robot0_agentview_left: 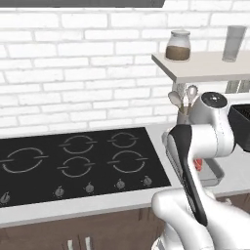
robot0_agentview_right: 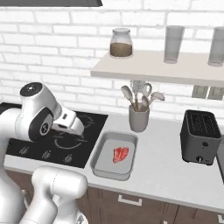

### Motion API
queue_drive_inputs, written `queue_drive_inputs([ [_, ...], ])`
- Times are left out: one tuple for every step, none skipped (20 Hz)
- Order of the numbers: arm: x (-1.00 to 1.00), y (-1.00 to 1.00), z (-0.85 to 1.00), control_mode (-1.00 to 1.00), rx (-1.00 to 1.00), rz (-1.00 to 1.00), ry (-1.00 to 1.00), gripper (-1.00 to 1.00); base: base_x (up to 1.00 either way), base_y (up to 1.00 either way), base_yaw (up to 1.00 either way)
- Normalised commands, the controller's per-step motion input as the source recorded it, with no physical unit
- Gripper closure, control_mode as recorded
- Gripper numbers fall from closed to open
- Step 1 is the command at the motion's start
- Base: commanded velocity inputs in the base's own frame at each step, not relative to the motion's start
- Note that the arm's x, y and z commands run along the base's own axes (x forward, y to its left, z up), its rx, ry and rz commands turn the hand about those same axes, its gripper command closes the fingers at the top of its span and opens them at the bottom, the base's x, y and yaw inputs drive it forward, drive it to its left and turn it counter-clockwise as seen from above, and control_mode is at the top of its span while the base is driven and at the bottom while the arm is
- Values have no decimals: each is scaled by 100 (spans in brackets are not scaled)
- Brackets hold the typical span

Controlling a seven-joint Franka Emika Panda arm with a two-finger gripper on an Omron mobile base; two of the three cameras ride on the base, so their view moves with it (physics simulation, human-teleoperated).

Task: Place one tomato and one steak in each tupperware on the nearby counter, to pack two identical lunches.

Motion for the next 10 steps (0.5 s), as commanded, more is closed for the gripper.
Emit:
queue_drive_inputs([
  [0,-43,-14,-100,0,-8,7,100,0,0,0],
  [0,-51,-12,-100,0,-9,7,100,0,0,0],
  [0,-64,-13,-100,0,-8,5,100,0,0,0],
  [0,-79,-28,-100,1,-3,2,100,0,0,0],
  [0,-95,-43,-100,6,-4,7,100,0,0,0],
  [0,-99,-59,-100,9,-4,13,100,0,0,0],
  [0,-97,-69,-100,9,-6,15,100,0,0,0],
  [0,-87,-72,-100,9,-9,16,100,0,0,0],
  [0,-71,-81,-100,9,-8,13,100,0,0,0],
  [0,-66,-87,-100,8,-8,12,100,0,0,0],
])
